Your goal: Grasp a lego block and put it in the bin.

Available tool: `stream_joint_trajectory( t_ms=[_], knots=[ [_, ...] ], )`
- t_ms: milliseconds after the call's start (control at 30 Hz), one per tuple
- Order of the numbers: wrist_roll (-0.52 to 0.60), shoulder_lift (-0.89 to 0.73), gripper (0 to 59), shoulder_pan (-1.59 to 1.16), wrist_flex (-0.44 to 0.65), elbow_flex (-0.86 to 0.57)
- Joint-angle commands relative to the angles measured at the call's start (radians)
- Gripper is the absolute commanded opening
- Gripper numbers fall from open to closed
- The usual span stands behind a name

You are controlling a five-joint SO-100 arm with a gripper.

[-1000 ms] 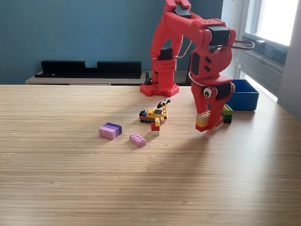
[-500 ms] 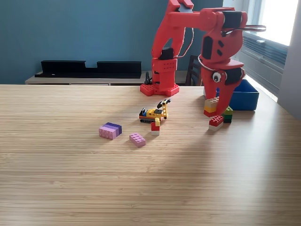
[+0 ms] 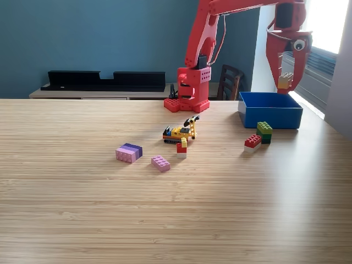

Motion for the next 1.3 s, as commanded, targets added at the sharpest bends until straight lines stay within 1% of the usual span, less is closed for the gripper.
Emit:
stream_joint_trajectory(
  t_ms=[33, 367, 400, 433, 500, 533, 567, 600, 633, 700, 800, 933, 1000, 1133, 1167, 1300],
  knots=[
    [-0.005, 0.114, 0.0, -0.130, 0.015, 0.023],
    [-0.023, 0.114, 0.2, -0.170, 0.021, 0.031],
    [-0.028, 0.114, 3.5, -0.173, 0.026, 0.031],
    [-0.031, 0.114, 8.8, -0.178, 0.029, 0.031],
    [-0.035, 0.114, 23.4, -0.189, 0.038, 0.034],
    [-0.037, 0.114, 29.3, -0.193, 0.041, 0.035],
    [-0.037, 0.114, 32.9, -0.198, 0.043, 0.035],
    [-0.040, 0.114, 35.2, -0.202, 0.044, 0.035],
    [-0.041, 0.114, 36.1, -0.207, 0.046, 0.035],
    [-0.044, 0.114, 35.8, -0.212, 0.048, 0.034],
    [-0.046, 0.114, 33.1, -0.212, 0.048, 0.028],
    [-0.034, 0.123, 24.8, -0.187, 0.048, 0.018],
    [-0.020, 0.126, 18.7, -0.150, 0.048, 0.008],
    [0.028, 0.126, 1.2, -0.029, 0.048, -0.025],
    [0.040, 0.126, 0.1, 0.008, 0.048, -0.029],
    [0.067, 0.127, 0.1, 0.133, 0.046, -0.006]
  ],
)
